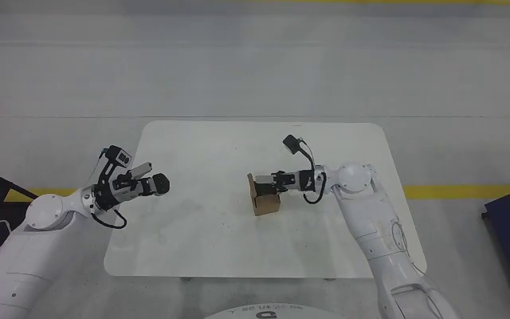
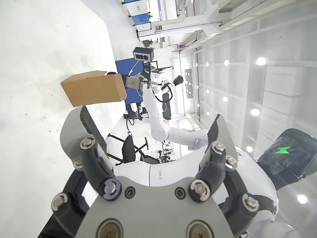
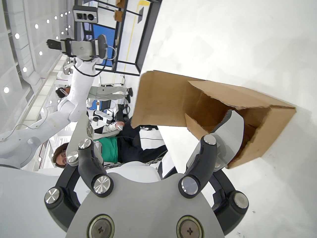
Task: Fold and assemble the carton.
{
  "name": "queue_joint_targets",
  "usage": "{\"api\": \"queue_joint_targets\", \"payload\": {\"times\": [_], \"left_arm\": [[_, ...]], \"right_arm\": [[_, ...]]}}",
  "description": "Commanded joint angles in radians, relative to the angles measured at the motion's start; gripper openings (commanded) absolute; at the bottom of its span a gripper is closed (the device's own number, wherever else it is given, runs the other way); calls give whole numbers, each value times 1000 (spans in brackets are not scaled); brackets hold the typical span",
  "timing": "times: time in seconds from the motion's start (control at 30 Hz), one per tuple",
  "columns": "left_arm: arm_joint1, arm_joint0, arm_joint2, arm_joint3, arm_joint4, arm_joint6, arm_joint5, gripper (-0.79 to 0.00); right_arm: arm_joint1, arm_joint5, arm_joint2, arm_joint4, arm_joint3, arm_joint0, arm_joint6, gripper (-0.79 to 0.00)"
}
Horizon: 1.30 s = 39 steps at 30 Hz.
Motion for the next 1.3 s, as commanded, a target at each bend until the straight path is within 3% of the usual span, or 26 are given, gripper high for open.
{"api": "queue_joint_targets", "payload": {"times": [0.0, 0.23, 0.47, 0.73, 0.93, 1.27], "left_arm": [[0, 0, 0, 0, 0, 0, 0, 0], [0, 0, 0, 0, 0, 0, 0, 0], [0, 0, 0, 0, 0, 0, 0, 0], [0, 0, 0, 0, 0, 0, 0, 0], [0, 0, 0, 0, 0, 0, 0, 0], [0, 0, 0, 0, 0, 0, 0, 0]], "right_arm": [[3, -27, 6, 86, 20, 6, 33, 0], [9, -66, 9, 267, 171, 76, 110, 0], [-2, 8, -64, 334, 324, 179, 88, 0], [-10, 123, -133, 318, 460, 262, 39, 0], [-9, 124, -163, 329, 520, 278, 112, 0], [-4, 89, -180, 355, 577, 285, 112, 0]]}}
